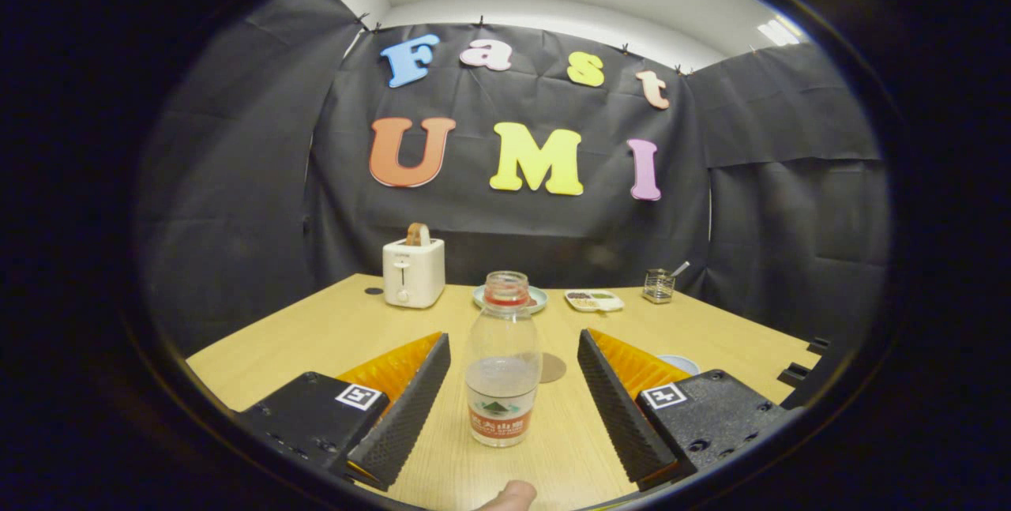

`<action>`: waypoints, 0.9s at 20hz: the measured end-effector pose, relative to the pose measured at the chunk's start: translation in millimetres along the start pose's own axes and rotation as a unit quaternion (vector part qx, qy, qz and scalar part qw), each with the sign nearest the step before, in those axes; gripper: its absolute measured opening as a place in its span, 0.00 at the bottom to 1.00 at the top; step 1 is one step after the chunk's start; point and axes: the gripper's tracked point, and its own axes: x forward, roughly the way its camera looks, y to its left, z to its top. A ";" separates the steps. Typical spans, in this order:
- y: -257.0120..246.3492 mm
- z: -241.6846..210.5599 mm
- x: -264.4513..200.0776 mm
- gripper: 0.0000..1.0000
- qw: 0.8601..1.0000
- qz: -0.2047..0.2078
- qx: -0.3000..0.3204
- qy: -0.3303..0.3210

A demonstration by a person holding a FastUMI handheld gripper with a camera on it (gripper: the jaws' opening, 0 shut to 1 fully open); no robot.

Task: Take the bottle from table, then pour the juice into the cup, finally place the bottle on the coaster

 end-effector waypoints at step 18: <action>7.0 -50.3 62.9 0.92 1.000 -0.006 0.015 -0.002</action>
